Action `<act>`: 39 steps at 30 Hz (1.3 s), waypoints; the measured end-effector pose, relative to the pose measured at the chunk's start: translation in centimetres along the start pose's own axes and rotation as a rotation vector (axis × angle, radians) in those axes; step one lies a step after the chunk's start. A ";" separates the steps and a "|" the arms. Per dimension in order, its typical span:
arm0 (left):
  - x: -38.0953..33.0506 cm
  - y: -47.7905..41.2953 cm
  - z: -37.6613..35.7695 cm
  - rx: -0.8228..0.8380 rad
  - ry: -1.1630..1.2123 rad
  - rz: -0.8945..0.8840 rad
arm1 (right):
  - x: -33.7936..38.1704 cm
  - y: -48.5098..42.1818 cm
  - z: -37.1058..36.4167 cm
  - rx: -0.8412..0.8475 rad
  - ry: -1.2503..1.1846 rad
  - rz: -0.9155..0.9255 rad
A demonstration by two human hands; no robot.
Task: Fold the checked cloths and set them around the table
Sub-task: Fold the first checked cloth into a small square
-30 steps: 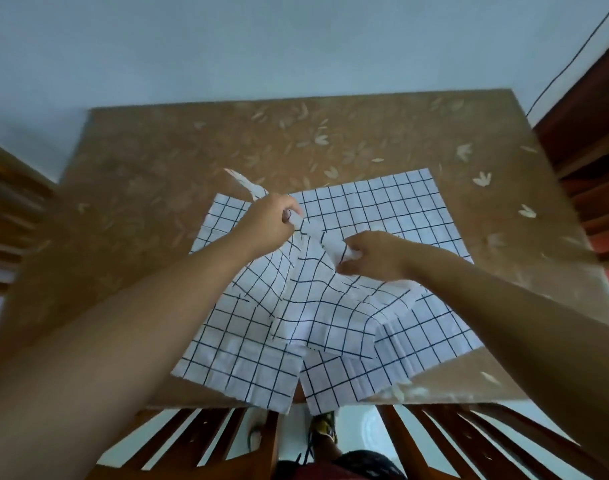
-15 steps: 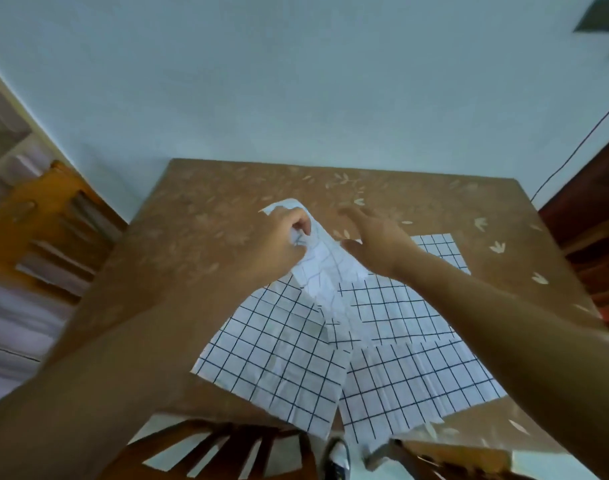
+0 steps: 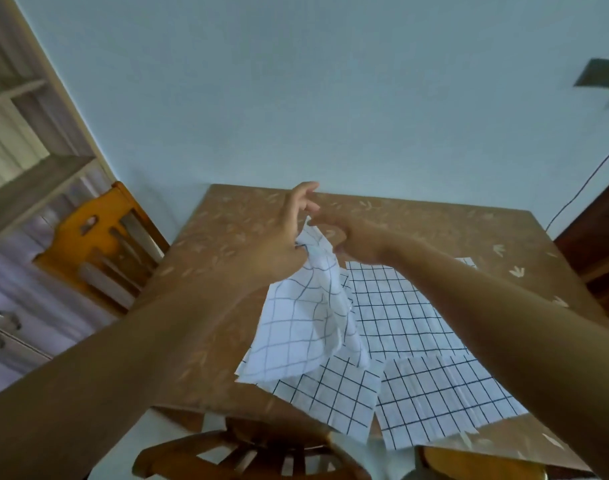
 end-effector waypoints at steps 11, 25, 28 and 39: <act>-2.1 2.7 1.6 0.072 -0.065 -0.085 | 2.6 2.5 -3.6 0.006 0.054 -0.023; 5.1 3.6 0.1 0.138 -0.363 0.108 | 1.1 8.9 3.6 -0.395 0.105 -0.101; 7.3 4.1 -0.6 0.178 -0.304 0.157 | 0.2 10.4 4.9 -0.436 0.102 -0.121; 10.7 3.0 -0.5 0.141 -0.283 0.259 | -5.5 15.6 9.0 -0.598 0.227 -0.245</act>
Point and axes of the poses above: each hand's wrist, its own y-axis away from the middle knuckle, its own z-axis out of the back of the hand, x = y × z, the point moved 7 cm from there along -y, towards the middle knuckle, and after that the axes turned 15 degrees about -y, right-handed, at the moved point
